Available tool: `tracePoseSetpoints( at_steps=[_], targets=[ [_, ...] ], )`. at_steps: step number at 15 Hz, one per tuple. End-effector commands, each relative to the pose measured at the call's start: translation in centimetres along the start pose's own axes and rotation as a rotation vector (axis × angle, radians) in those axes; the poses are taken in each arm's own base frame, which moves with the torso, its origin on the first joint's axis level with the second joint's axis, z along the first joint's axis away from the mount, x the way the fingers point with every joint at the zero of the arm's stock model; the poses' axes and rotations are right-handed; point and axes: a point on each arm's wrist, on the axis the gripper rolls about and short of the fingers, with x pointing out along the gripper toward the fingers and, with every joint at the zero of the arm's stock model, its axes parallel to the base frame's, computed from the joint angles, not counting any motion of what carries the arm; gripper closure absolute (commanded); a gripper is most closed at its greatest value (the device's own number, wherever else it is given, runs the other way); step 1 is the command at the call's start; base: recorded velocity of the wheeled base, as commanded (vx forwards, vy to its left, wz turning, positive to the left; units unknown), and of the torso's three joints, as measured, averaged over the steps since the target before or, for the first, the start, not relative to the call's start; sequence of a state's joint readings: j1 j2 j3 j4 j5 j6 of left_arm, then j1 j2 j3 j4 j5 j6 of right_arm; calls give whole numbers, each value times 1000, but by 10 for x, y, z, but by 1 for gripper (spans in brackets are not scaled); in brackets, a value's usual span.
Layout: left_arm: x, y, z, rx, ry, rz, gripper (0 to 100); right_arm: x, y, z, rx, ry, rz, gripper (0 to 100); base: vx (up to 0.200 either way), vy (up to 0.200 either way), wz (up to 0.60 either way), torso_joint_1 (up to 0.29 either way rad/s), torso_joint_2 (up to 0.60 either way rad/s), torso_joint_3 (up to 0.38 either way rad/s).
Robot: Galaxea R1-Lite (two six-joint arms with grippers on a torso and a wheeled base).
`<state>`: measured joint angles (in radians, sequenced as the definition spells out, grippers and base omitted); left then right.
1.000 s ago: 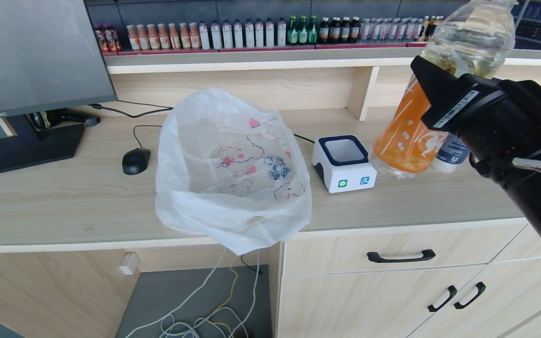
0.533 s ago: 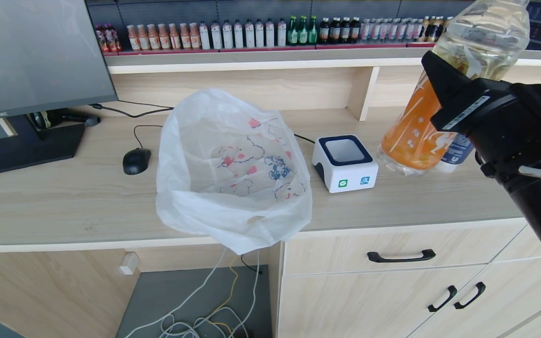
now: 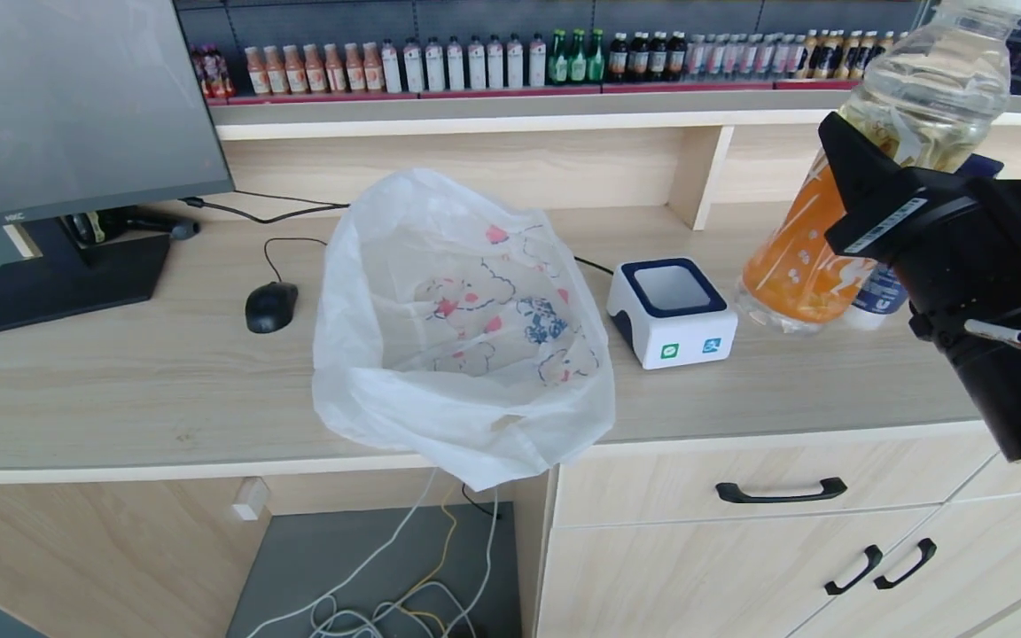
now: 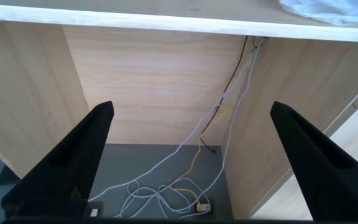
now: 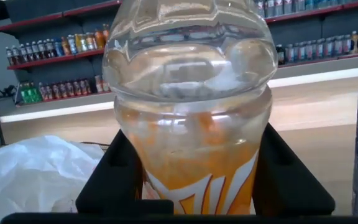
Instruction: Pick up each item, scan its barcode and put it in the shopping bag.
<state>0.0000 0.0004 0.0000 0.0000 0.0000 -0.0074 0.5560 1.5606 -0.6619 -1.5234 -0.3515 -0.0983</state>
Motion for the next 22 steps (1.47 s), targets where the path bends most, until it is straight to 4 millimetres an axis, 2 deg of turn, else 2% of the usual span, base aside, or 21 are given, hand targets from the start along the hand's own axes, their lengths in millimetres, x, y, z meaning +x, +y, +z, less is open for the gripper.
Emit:
tracePoseSetpoints(
  at_steps=[1, 8, 13, 18, 22],
  targets=[
    [0, 0, 0, 0, 1, 0, 0, 6, 4, -13, -4, 19, 7, 100, 0, 200, 0, 7, 2, 2],
    [0, 0, 0, -8, 1, 0, 0, -6, 0, -7, 12, 16, 8, 100, 0, 200, 0, 8, 4, 4],
    [0, 0, 0, -3, 0, -2, 0, 2, 2, -13, 12, 10, 5, 100, 0, 200, 0, 8, 1, 0],
    [0, 0, 0, 1, 0, -2, 0, 15, 8, -23, 16, 4, 6, 100, 0, 0, 0, 0, 0, 0],
    [0, 0, 0, 1, 0, 0, 0, 29, 15, -38, 12, 11, 8, 100, 0, 0, 0, 0, 0, 0]
  ],
)
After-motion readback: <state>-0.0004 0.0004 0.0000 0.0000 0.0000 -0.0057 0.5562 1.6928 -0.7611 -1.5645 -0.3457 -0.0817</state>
